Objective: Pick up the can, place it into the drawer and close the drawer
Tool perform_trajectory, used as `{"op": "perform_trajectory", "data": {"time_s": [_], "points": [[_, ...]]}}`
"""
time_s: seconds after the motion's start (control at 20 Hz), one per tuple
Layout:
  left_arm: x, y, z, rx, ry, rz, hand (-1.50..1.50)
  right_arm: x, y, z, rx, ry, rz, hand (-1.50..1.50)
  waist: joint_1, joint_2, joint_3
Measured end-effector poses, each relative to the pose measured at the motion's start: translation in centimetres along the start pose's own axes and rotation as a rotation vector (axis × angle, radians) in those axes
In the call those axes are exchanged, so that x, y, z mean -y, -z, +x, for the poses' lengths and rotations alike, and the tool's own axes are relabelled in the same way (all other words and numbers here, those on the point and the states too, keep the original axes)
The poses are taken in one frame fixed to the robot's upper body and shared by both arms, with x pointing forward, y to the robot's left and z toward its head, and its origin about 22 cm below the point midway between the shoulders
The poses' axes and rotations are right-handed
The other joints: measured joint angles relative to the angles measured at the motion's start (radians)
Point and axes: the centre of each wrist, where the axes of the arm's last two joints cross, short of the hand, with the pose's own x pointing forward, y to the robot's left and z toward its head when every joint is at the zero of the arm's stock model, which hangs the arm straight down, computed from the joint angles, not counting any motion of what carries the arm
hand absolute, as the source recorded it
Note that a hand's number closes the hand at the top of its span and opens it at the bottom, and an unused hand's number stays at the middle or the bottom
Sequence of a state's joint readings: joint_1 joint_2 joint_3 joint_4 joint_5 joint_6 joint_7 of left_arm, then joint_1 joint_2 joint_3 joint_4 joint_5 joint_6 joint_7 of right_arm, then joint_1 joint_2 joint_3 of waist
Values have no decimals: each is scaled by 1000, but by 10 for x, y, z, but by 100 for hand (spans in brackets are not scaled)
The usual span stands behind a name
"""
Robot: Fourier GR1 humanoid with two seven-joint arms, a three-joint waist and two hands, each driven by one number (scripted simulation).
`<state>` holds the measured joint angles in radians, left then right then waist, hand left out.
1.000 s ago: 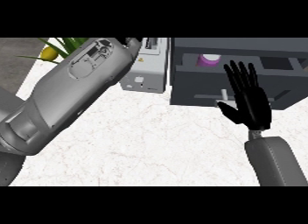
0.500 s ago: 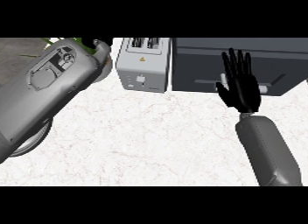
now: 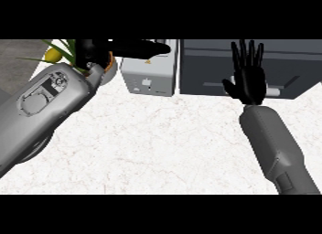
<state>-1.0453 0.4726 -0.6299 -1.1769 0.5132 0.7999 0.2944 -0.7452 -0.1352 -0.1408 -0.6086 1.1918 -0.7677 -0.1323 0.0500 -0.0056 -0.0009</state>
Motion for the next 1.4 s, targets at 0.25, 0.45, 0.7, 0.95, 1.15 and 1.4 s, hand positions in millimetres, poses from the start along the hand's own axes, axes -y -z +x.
{"op": "perform_trajectory", "data": {"time_s": [0.25, 0.45, 0.7, 0.95, 1.15, 1.4], "points": [[-8, -9, -8, 5, 2, -11, -150, 6, 22, 2, -29, -17, -40, -150, 5, 2, 0], [-17, -17, -16, 7, 7, -21, -150, 17, 47, 1, -28, -28, -23, -150, 24, 14, -1], [-20, -24, -23, 12, 5, -26, -150, 24, 65, 5, -23, -41, 17, -150, 27, 25, 1], [-29, -27, -29, 10, 7, -25, -150, 27, 73, 5, -22, -35, 46, -150, 26, 30, 3], [-32, -30, -30, 16, 2, -29, -150, 27, 73, 5, -2, 10, 42, -150, 23, 32, 2], [-36, -34, -39, 11, -2, -31, -150, 31, 79, 9, -10, 133, 29, -150, 14, 35, 5]]}}
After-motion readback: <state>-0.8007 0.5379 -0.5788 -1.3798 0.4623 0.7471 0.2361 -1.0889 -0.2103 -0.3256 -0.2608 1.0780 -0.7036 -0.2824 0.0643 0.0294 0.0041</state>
